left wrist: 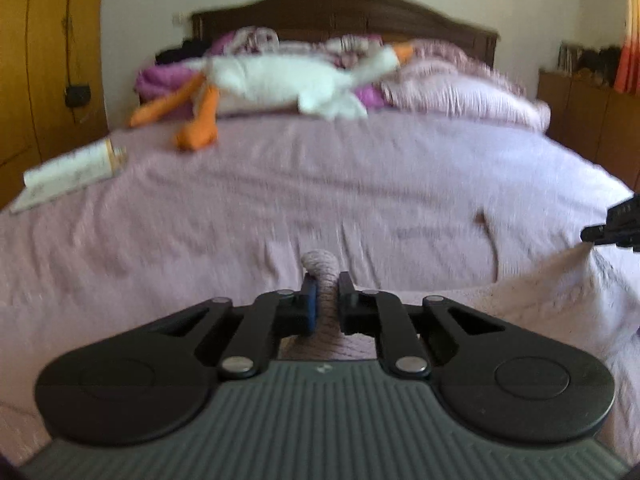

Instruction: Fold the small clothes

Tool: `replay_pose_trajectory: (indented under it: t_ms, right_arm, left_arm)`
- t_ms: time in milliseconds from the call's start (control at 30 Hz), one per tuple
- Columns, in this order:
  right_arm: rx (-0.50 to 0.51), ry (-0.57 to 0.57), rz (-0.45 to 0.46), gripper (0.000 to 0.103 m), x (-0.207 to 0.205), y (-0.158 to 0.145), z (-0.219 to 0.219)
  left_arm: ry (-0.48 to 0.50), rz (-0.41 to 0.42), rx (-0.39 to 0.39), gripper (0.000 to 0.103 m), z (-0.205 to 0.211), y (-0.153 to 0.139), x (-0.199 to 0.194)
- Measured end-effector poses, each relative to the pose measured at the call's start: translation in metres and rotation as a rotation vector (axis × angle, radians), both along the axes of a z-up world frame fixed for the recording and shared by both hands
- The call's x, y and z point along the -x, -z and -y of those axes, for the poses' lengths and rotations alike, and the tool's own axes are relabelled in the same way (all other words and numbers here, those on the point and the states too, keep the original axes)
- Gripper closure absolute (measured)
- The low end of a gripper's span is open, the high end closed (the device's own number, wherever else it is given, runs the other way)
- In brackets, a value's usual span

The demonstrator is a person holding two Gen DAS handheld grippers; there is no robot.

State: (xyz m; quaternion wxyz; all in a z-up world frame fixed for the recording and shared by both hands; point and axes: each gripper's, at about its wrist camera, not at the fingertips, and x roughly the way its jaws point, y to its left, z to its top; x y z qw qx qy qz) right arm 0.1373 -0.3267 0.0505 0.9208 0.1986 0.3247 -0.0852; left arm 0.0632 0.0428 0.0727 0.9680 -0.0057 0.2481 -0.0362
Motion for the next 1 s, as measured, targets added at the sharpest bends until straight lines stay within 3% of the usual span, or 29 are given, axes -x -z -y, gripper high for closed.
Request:
replay_pose_trajectory:
  t_ms: [100, 300, 400, 567, 767, 833, 1000]
  right_arm:
    - [-0.029, 0.022, 0.051, 0.097, 0.001, -0.011, 0.007]
    - [0.028, -0.01, 0.029, 0.097, -0.017, 0.005, -0.004]
    - [0.099, -0.017, 0.024, 0.094, -0.017, 0.014, -0.01]
    - [0.141, -0.091, 0.087, 0.078, 0.012, 0.004, -0.003]
    - [0.184, -0.219, 0.09, 0.07, 0.065, -0.001, -0.004]
    - [0.199, -0.242, 0.077, 0.07, 0.077, 0.005, -0.006]
    - [0.273, -0.235, 0.026, 0.067, 0.088, 0.038, -0.005]
  left_arm:
    - [-0.022, 0.037, -0.019, 0.09, 0.001, -0.007, -0.01]
    - [-0.035, -0.12, -0.076, 0.085, 0.005, 0.024, -0.061]
    - [-0.056, -0.171, -0.119, 0.071, -0.001, 0.039, -0.073]
    - [-0.074, -0.141, -0.069, 0.035, -0.031, 0.031, -0.048]
    - [-0.081, -0.175, -0.06, 0.034, -0.045, 0.035, -0.038]
    - [-0.101, -0.194, -0.091, 0.032, -0.044, 0.044, -0.043]
    - [-0.136, -0.185, -0.07, 0.028, -0.045, 0.052, -0.043]
